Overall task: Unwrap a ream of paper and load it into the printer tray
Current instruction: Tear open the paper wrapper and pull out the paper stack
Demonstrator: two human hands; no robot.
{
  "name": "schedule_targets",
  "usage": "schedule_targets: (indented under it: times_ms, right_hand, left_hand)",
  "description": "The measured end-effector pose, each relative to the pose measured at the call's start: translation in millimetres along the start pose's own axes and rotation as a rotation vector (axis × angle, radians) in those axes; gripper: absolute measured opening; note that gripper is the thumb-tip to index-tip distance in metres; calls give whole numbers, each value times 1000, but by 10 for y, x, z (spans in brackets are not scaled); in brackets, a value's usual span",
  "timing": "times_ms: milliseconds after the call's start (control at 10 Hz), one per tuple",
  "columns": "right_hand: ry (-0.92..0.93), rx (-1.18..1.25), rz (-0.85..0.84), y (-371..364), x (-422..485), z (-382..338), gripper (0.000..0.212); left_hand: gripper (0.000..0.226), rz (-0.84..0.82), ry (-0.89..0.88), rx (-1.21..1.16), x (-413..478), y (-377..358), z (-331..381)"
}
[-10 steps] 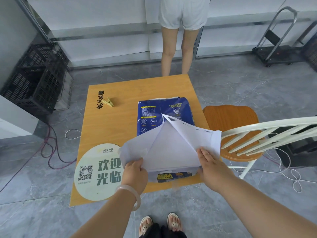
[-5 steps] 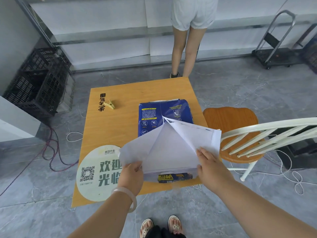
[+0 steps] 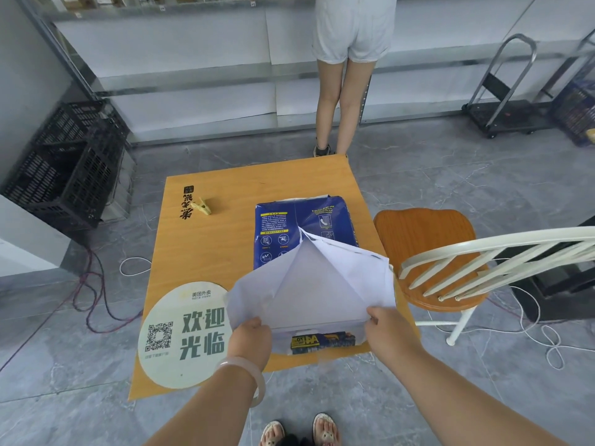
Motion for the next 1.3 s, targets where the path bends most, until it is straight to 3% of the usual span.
schedule_targets:
  times_ms: [200, 300, 400, 500, 600, 1000, 1300]
  right_hand:
    - [-71, 113, 55, 84, -3, 5, 41]
    - [-124, 232, 54, 104, 49, 68, 28]
    - [-218, 417, 73, 88, 158, 188, 30]
    - [-280, 570, 38, 74, 159, 191, 24]
    - [-303, 612, 5, 65, 153, 192, 18]
    - [-283, 474, -5, 1, 200, 252, 21]
    - [-355, 587, -127, -165, 213, 309, 19]
  left_hand:
    - [33, 61, 85, -70, -17, 80, 38]
    - [33, 70, 182, -215, 196, 21, -120]
    - [16, 120, 212, -521, 242, 30, -160]
    - [27, 64, 240, -522, 230, 23, -135]
    - [16, 74, 250, -527, 238, 60, -123]
    - [15, -21, 276, -516, 295, 123, -197]
    - [6, -115, 403, -541, 235, 88, -211]
Point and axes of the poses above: each hand's wrist, its own x-axis towards the middle knuckle, its own y-axis out of the back of the hand, z = x × y, the point moved 7 cm from there along x, towards the middle knuckle, and after that the axes turned 5 degrees about -x, right-handed, at the moved point
